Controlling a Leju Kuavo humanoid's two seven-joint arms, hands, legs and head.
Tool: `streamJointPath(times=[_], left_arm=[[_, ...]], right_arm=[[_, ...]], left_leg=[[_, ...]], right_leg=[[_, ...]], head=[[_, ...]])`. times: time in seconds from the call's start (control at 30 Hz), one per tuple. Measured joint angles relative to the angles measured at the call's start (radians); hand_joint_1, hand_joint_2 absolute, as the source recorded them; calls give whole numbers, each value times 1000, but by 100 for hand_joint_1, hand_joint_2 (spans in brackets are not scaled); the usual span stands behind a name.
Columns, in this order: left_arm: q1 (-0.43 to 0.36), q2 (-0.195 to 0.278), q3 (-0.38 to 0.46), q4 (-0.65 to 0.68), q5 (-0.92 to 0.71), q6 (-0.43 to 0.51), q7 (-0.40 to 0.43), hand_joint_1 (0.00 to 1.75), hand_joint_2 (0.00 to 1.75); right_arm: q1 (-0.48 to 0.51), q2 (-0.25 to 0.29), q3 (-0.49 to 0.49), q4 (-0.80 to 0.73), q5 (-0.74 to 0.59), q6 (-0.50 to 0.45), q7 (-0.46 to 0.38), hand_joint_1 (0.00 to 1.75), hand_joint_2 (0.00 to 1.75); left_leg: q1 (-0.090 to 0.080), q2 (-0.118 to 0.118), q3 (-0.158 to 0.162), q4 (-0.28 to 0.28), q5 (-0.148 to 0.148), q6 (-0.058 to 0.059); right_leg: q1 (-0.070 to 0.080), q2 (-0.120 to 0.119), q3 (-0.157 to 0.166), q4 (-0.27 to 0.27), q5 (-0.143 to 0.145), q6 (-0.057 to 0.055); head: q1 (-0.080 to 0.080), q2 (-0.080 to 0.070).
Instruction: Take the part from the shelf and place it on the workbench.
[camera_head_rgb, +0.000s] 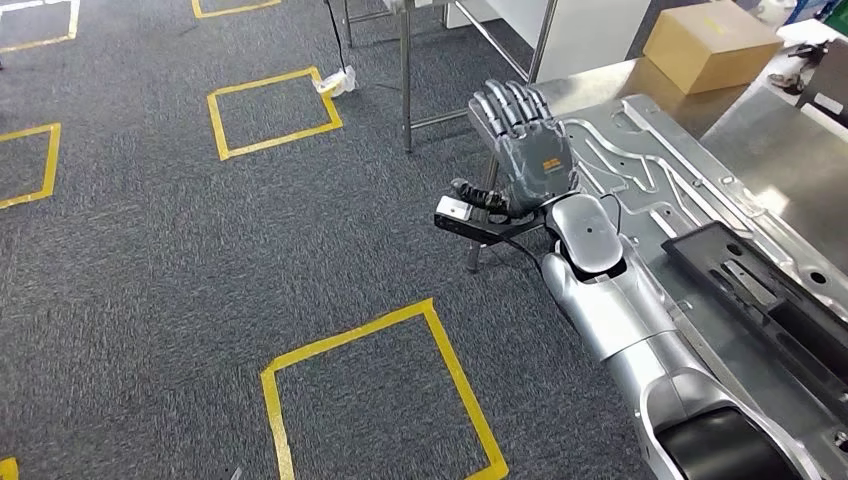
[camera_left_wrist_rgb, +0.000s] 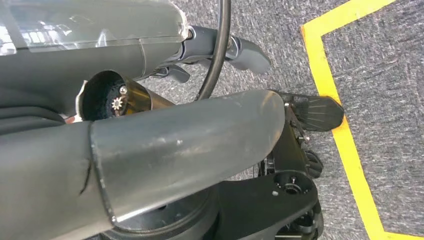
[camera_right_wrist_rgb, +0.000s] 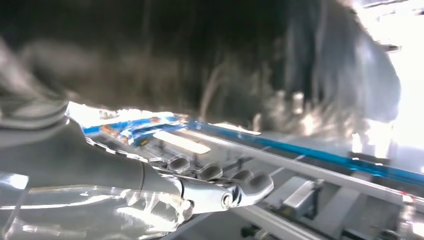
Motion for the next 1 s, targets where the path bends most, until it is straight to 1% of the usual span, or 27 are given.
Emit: streamJointPath(times=[0.03, 0.07, 0.1, 0.17, 0.2, 0.23, 0.27, 0.3, 0.33, 0.37, 0.4, 0.43, 0.47, 0.5, 0.53, 0.57, 0.6, 0.63, 0.67, 0.7, 0.73, 0.77, 0.8, 0.83, 0.9, 0.97, 1.0], left_arm=[[1, 0, 0, 0, 0, 0, 0, 0, 0], [2, 0, 0, 0, 0, 0, 0, 0, 0], [1, 0, -1, 0, 0, 0, 0, 0, 0], [-3, 0, -1, 0, -1, -1, -2, 0, 0], [-5, 0, -2, 0, -3, -4, -5, 0, 0], [-7, 0, -4, 0, -6, -7, -9, 0, 0], [-7, 0, -7, 0, -9, -11, -14, 0, 0], [-7, 0, -11, 0, -11, -14, -18, 0, 0], [-7, 0, -15, 0, -12, -15, -20, 0, 0], [-6, -1, -17, 0, -12, -16, -21, 0, 0], [-6, -4, -19, 0, -12, -17, -22, 0, 0], [-6, -6, -21, 0, -12, -17, -22, 0, 0], [-7, -8, -22, 0, -12, -18, -23, 0, 0], [-6, -9, -23, 1, -11, -18, -23, 0, 0], [-6, -9, -24, 0, -11, -19, -23, 0, 0], [-4, -9, -24, 1, -10, -19, -23, 0, 0], [-3, -9, -25, 1, -10, -19, -22, 0, 0], [-4, -10, -25, 1, -9, -20, -21, 0, 0], [-6, -10, -25, 1, -7, -20, -19, 0, 0], [-9, -10, -25, 1, -6, -20, -17, 0, 0], [-12, -9, -25, 1, -3, -20, -15, 0, 0], [-14, -9, -25, 1, -1, -20, -12, 0, 0], [-13, -9, -25, 1, 1, -19, -10, 0, 0], [-13, -8, -25, 1, 2, -19, -9, 0, 0], [-12, -6, -25, 1, 4, -19, -7, 0, 0], [-15, -5, -25, 1, 7, -18, -6, 0, 0], [-15, -5, -25, 1, 8, -18, -6, 0, 0]], right_arm=[[-1, 1, 0, 0, 0, 0, 0, 0, 0], [-2, 3, 0, 0, 0, 0, 0, 0, 0], [-4, 4, 0, 0, 0, 0, 0, 0, 0], [-5, 3, 0, 2, 0, 0, 0, 0, 0], [-4, 2, 0, 4, 0, 0, 1, 0, 0], [-2, 1, 0, 7, 0, 1, 2, 0, 0], [-1, 1, 0, 10, 0, 1, 2, 0, 0], [0, 0, 0, 11, 0, 1, 3, 0, 0], [-1, -1, 0, 12, 1, 1, 4, 0, 0], [-3, -1, 0, 13, 1, 0, 4, 0, 0], [-6, -2, 0, 13, 1, 0, 4, 0, 0], [-8, -3, 0, 14, 1, 0, 4, 0, 0], [-9, -4, 0, 14, 0, 0, 4, 0, 0], [-9, -4, 0, 15, 0, 0, 3, 0, 0], [-10, -3, 0, 15, 0, 0, 3, 0, 0], [-11, -2, 0, 15, 0, 0, 3, 0, 0], [-12, -1, 0, 15, 0, 0, 3, 0, 0], [-13, -1, 0, 15, 0, -1, 2, 0, 0], [-14, -1, 0, 16, 0, -1, 2, 0, 0], [-14, 0, 0, 17, 0, -1, 1, 0, 0], [-13, 0, 0, 17, -1, -1, 0, 0, 0], [-12, 0, 0, 18, -1, -1, 0, 0, 0], [-12, 0, 0, 19, -1, -1, -1, 0, 0], [-12, 1, 0, 19, -1, -1, -1, 0, 0], [-13, 2, 0, 19, -1, -1, -2, 0, 0], [-14, 2, 0, 19, -2, -1, -3, 0, 0], [-15, 3, 0, 19, -3, -1, -4, 0, 0]], left_leg=[[1, -12, 1, -3, 2, 6], [2, -22, 3, -6, 4, 11], [4, -33, 5, -10, 6, 17], [6, -53, 7, -14, 10, 24], [5, -64, 6, -13, 10, 27], [4, -77, 6, -13, 10, 27], [3, -91, 6, -12, 10, 28], [2, -105, 7, -10, 9, 28], [1, -119, 7, -9, 8, 27], [2, -133, 8, -7, 8, 27], [4, -144, 6, -7, 8, 24], [7, -154, 2, -7, 9, 21], [14, -164, -4, -7, 11, 16], [18, -174, -10, -7, 13, 10], [20, -187, -14, -9, 15, 3], [20, -185, -15, -9, 14, -3], [17, -166, -21, 3, 7, -8], [13, -137, -34, 31, -9, -13], [12, -100, -58, 81, -33, -16], [13, -74, -91, 145, -60, -21], [15, -62, -124, 205, -81, -25], [17, -55, -147, 246, -89, -29], [20, -51, -153, 251, -79, -32], [21, -46, -137, 215, -53, -34], [18, -15, -66, 82, 8, -33], [11, 9, -22, -1, 29, -22], [8, 9, -19, -8, 25, -17]], right_leg=[[-1, -7, 2, 0, -2, 4], [-3, 0, 1, 7, -9, 9], [-6, 21, -7, 29, -26, 14], [-11, 81, -55, 133, -81, 21], [-12, 102, -90, 201, -109, 21], [-12, 110, -120, 255, -124, 21], [-12, 114, -136, 279, -120, 19], [-12, 117, -135, 265, -97, 15], [-11, 124, -119, 219, -60, 10], [-10, 143, -93, 150, -19, 2], [-10, 173, -68, 90, 12, -7], [-10, 200, -52, 44, 32, -13], [-9, 217, -42, 16, 39, -18], [-7, 218, -39, 8, 36, -21], [-5, 203, -34, -4, 35, -22], [-5, 186, -26, -15, 33, -24], [-8, 171, -15, -27, 33, -26], [-11, 155, -5, -38, 34, -28], [-11, 140, 4, -44, 33, -31], [-10, 125, 9, -46, 30, -34], [-9, 109, 12, -45, 27, -35], [-9, 95, 14, -43, 23, -35], [-9, 81, 15, -40, 19, -33], [-10, 69, 16, -36, 14, -31], [-9, 46, 21, -28, 1, -23], [-4, 28, 25, -21, -10, -13], [-1, 20, 26, -20, -13, -8]], head=[[0, 0], [0, 0], [0, 0], [0, 0], [0, 0], [0, 0], [0, 0], [0, 0], [0, 0], [0, 0], [-1, 0], [-2, 0], [-2, 0], [-2, 0], [0, 0], [1, 0], [-1, 0], [-3, 0], [-4, 0], [-6, 0], [-6, 0], [-6, 0], [-6, 0], [-6, 0], [-6, 0], [-5, 0], [-5, 0]])
